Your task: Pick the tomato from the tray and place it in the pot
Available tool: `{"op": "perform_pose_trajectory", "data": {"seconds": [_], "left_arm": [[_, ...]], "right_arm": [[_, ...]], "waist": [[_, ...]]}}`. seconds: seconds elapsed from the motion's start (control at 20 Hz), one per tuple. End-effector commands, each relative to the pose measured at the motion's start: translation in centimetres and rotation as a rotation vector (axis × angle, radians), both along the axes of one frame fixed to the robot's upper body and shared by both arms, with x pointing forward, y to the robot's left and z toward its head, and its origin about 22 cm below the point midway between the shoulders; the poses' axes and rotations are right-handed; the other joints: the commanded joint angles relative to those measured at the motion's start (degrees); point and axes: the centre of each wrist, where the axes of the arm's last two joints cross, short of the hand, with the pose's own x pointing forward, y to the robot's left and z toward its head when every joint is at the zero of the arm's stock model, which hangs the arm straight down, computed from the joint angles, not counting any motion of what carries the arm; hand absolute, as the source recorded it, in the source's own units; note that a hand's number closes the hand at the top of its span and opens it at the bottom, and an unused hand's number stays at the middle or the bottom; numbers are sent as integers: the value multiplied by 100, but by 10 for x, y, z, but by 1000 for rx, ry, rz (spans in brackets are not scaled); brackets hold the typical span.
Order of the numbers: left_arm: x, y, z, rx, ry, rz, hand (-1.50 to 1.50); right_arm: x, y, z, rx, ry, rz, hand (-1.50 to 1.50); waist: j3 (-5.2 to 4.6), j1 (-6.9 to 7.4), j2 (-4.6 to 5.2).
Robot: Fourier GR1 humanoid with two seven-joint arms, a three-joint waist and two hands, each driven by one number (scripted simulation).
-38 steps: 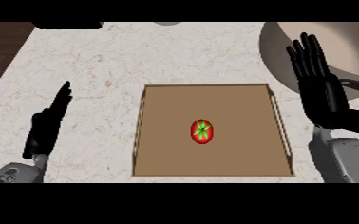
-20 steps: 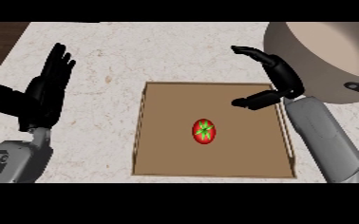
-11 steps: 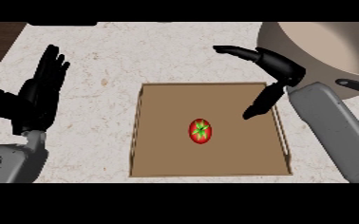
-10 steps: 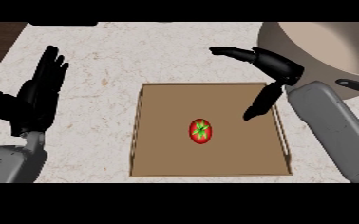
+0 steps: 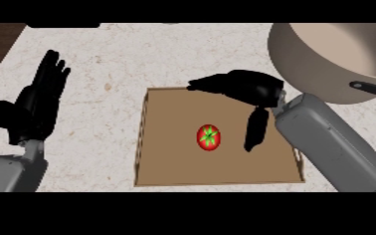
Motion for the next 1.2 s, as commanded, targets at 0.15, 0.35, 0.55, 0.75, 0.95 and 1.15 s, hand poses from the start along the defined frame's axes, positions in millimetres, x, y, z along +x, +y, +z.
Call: {"op": "perform_pose_trajectory", "data": {"seconds": [0.15, 0.35, 0.55, 0.75, 0.95, 1.15], "left_arm": [[6, 0, 18, -4, -1, 1, 0], [-6, 2, 19, -4, -11, 6, 0], [-11, -1, -1, 3, -17, 0, 0], [2, -1, 10, 0, -13, 0, 0], [-7, 15, 10, -5, -7, -17, 0], [-21, -13, 4, -7, -18, -5, 0]], "right_arm": [[-20, 18, -12, -85, 43, -16, -150], [-28, 14, -12, -88, 48, -13, -150], [-36, 12, -33, -183, 11, -51, -150], [-28, 15, -36, -220, -30, -94, -150], [-30, 24, -55, -185, 0, -74, -150], [-40, 38, -64, -188, -15, -75, -150]], "waist": [[7, 42, 34], [7, 58, 30], [7, 54, 35], [7, 60, 43], [7, 78, 39], [8, 74, 33]]}}
